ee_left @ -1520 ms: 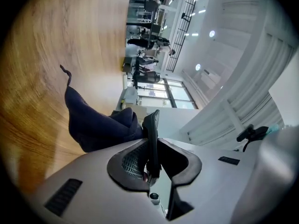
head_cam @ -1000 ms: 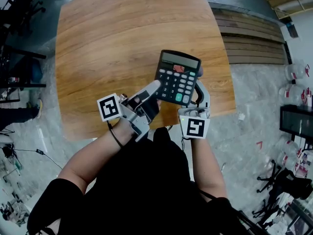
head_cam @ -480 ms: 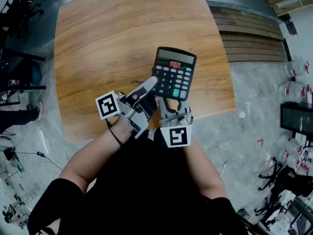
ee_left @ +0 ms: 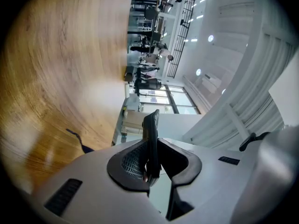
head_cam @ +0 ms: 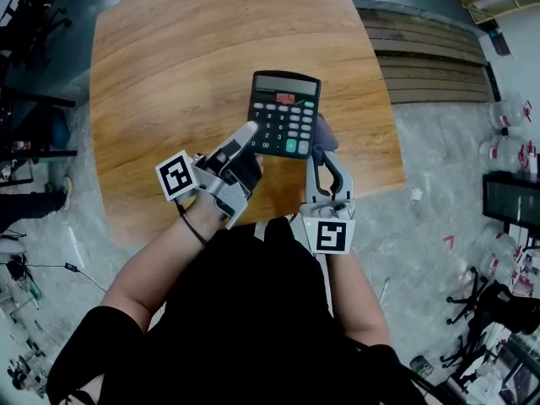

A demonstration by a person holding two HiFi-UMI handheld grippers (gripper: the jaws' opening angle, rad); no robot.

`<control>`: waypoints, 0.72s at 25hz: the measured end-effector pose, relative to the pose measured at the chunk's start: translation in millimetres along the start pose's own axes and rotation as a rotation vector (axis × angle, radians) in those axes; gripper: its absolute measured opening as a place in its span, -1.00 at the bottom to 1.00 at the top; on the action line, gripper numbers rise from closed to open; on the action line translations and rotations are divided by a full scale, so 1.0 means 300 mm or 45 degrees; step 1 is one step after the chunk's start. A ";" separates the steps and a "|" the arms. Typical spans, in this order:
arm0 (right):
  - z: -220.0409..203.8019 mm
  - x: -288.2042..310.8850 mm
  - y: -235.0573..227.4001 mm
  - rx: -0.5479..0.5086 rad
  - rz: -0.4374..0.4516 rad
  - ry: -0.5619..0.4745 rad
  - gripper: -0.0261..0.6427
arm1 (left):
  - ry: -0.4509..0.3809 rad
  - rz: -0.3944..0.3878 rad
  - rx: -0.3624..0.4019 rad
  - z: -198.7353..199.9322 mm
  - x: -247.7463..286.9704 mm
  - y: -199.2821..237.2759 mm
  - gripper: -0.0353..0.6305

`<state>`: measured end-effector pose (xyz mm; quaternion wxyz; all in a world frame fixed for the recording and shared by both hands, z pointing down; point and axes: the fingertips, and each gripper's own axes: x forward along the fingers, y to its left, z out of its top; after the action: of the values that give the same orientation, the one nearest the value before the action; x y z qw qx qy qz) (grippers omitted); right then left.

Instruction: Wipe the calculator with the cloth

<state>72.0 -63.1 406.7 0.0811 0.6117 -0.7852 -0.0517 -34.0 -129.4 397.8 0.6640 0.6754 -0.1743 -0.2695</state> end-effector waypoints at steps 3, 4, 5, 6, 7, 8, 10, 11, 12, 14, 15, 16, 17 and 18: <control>-0.005 -0.011 -0.045 -0.019 -0.040 0.002 -0.78 | 0.015 0.018 0.017 -0.007 0.001 0.021 -0.69; -0.008 -0.019 -0.056 -0.016 -0.054 0.003 -0.78 | 0.018 0.025 0.020 -0.014 0.000 0.031 -0.69; -0.014 -0.029 -0.066 -0.008 -0.066 0.008 -0.78 | 0.021 0.033 0.025 -0.021 -0.001 0.042 -0.69; -0.024 -0.036 -0.071 0.000 -0.074 0.019 -0.78 | 0.026 0.042 0.032 -0.025 -0.003 0.057 -0.69; -0.039 -0.040 -0.073 0.006 -0.079 0.035 -0.78 | 0.033 0.053 0.042 -0.025 -0.006 0.074 -0.69; -0.056 -0.043 -0.072 0.010 -0.082 0.055 -0.78 | 0.040 0.065 0.051 -0.023 -0.010 0.094 -0.69; -0.100 -0.047 -0.070 0.018 -0.091 0.105 -0.78 | 0.054 0.092 0.057 -0.018 -0.020 0.142 -0.69; -0.125 -0.049 -0.069 0.020 -0.099 0.132 -0.78 | 0.060 0.108 0.056 -0.014 -0.026 0.171 -0.69; -0.153 -0.051 -0.068 0.019 -0.109 0.161 -0.78 | 0.064 0.123 0.057 -0.011 -0.033 0.202 -0.69; -0.219 -0.060 -0.074 0.012 -0.133 0.238 -0.78 | 0.074 0.158 0.070 -0.007 -0.045 0.267 -0.69; -0.255 -0.066 -0.079 0.011 -0.144 0.283 -0.78 | 0.080 0.180 0.081 -0.008 -0.051 0.302 -0.69; -0.294 -0.071 -0.083 0.017 -0.152 0.328 -0.78 | 0.088 0.204 0.092 -0.012 -0.059 0.339 -0.69; -0.332 -0.075 -0.085 0.030 -0.156 0.370 -0.78 | 0.097 0.231 0.100 -0.018 -0.067 0.377 -0.69; -0.368 -0.078 -0.084 0.049 -0.157 0.405 -0.78 | 0.108 0.257 0.107 -0.025 -0.077 0.414 -0.69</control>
<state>122.7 -44.6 508.9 0.1894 0.6606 -0.7243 0.0559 -32.7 -116.9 523.8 0.6656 0.6925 -0.2243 -0.1648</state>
